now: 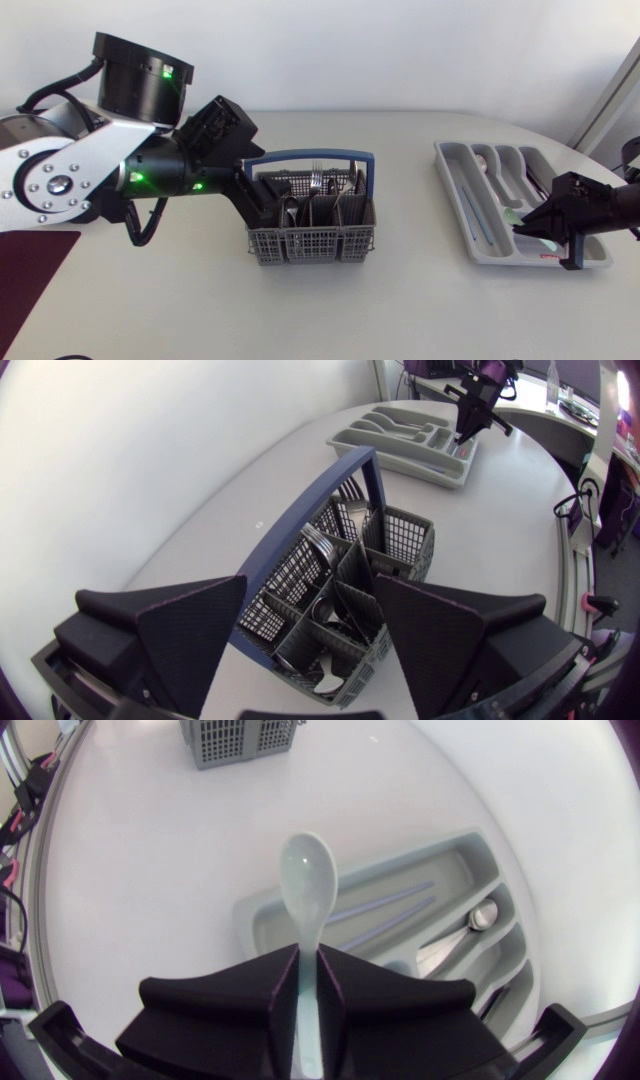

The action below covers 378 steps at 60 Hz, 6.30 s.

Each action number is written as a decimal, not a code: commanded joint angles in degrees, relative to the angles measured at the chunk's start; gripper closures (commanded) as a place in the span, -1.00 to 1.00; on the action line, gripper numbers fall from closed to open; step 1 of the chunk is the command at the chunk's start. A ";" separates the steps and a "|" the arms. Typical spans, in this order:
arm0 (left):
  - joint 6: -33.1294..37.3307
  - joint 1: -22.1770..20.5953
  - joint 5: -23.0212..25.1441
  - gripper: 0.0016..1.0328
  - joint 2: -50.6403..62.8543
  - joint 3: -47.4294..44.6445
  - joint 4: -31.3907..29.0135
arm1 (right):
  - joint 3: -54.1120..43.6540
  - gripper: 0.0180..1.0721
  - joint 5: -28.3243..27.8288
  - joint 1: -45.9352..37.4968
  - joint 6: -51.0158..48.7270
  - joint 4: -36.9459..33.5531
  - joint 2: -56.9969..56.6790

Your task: Unload the cutlery basket into the drawer organizer.

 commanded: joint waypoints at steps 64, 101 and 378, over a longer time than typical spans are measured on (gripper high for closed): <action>12.25 -7.19 -6.34 -0.74 5.91 0.04 -7.68 | 4.79 0.02 11.95 -12.03 -25.57 16.67 18.94; 7.94 -8.16 -7.04 -0.73 10.57 4.34 -5.13 | -1.10 -0.44 -4.93 -16.16 -15.73 9.02 5.50; 18.66 -7.19 -12.49 0.22 24.10 7.59 1.64 | -29.40 -0.55 -14.86 -13.35 -16.25 11.22 -15.69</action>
